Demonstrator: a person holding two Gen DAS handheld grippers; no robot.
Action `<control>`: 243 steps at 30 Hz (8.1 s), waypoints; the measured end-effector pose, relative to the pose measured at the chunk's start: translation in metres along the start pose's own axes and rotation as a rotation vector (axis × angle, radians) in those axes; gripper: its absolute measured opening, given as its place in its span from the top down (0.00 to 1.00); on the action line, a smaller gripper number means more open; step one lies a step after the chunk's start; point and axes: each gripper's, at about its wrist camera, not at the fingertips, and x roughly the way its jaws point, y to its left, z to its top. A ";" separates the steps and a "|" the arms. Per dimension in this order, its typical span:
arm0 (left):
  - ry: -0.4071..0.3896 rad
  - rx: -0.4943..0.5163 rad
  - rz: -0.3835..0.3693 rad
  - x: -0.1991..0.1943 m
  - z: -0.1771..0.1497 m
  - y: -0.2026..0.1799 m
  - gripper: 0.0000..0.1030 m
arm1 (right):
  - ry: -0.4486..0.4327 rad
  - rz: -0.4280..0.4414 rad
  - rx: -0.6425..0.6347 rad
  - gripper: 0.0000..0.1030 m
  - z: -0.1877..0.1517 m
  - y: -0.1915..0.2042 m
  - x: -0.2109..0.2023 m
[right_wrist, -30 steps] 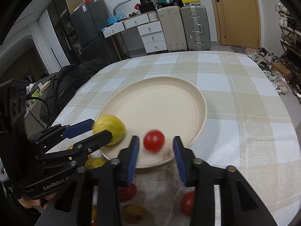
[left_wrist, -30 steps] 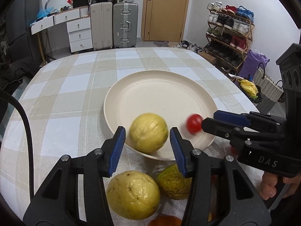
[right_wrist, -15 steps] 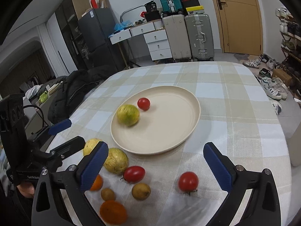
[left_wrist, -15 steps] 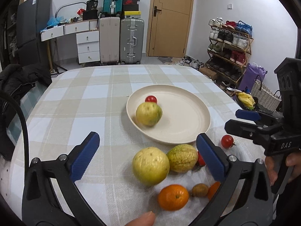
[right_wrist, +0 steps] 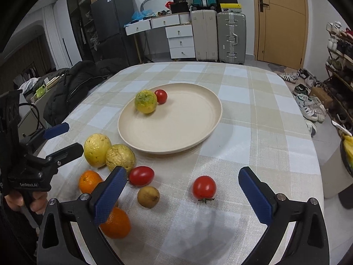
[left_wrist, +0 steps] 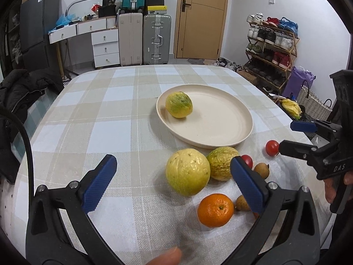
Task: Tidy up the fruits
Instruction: 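Move both open tools back toward the remaining fruit, then grasp a second red tomato with the right tool while the left tool grasps another yellow guava, then lower the guava into the plate with the left tool while the right tool releases the tomato there, then move the left tool toward an orange while the right tool approaches a small brown pear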
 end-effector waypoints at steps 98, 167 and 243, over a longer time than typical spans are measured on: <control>0.118 -0.099 -0.158 0.053 -0.008 0.015 0.52 | 0.004 -0.009 -0.021 0.72 -0.015 -0.014 0.013; -0.010 -0.066 -0.056 0.079 0.070 -0.003 0.52 | -0.122 0.064 0.006 0.72 0.056 -0.003 0.022; -0.037 0.022 -0.040 -0.018 0.018 -0.014 0.00 | -0.011 -0.004 -0.042 0.00 -0.002 0.017 -0.007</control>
